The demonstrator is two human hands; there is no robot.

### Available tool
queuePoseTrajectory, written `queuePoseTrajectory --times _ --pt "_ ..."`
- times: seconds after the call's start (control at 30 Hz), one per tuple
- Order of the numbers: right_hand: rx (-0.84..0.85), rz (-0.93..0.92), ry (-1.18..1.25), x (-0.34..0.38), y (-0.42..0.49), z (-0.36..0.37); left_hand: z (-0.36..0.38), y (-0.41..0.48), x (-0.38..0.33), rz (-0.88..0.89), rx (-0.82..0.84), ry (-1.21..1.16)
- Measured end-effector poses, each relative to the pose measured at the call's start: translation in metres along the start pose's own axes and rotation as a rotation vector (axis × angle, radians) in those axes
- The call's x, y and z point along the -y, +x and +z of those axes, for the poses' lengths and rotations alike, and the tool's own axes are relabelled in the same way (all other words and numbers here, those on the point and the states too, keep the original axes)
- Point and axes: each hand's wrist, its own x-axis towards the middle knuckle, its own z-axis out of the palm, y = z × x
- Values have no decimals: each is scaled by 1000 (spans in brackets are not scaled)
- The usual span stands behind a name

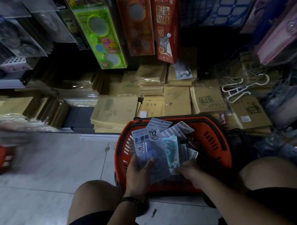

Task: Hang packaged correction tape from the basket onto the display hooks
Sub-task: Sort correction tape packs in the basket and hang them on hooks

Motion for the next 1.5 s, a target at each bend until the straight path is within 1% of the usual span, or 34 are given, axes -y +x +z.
queuePoseTrajectory --times 0.07,0.13,0.2,0.3,0.37,0.43,0.53,0.63,0.73,0.9,1.0,1.1,1.2,1.27,1.33,1.4,1.43,1.5 --pt "-61 -63 22 6 -4 -1 -1 0 -2 9 -9 -6" --pt "-142 -163 21 18 -15 -4 -2 -1 -5 11 -15 -30" --pt "-213 -265 -33 29 -26 -10 -2 -3 -7 13 -29 -60" --pt "-264 -437 -109 48 -47 -24 -3 -8 -11 29 -51 -107" --pt "-347 -570 -139 61 -67 -40 -4 -12 -15 44 -58 -130" --pt "-423 -695 -120 73 -94 -60 -5 -15 -24 56 -63 -137" --pt "-492 -843 -84 90 -136 -88 -10 -20 -45 118 -97 -96" --pt "-485 -930 -117 109 -178 -116 -15 -21 -69 237 -113 -51" --pt "-416 -998 -271 137 -216 -138 -10 -33 -99 304 -18 -31" --pt "-350 -1065 -433 189 -260 -156 21 -77 -155 312 291 -27" --pt "-404 -1084 -522 212 -279 -163 37 -97 -178 286 408 -85" --pt "-485 -1109 -631 231 -303 -175 48 -111 -199 293 482 -132" --pt "-566 -1124 -738 250 -330 -187 58 -120 -221 339 520 -152" --pt "-622 -1191 -657 260 -342 -196 67 -129 -240 363 501 -202" --pt "-797 -1279 -581 262 -352 -204 77 -137 -262 395 424 -269" --pt "-988 -1335 -577 256 -369 -206 84 -143 -290 418 358 -332" --pt "-1009 -1330 -592 251 -377 -205 87 -146 -305 434 341 -354" --pt "-971 -1244 -615 244 -392 -205 93 -150 -335 480 315 -370"
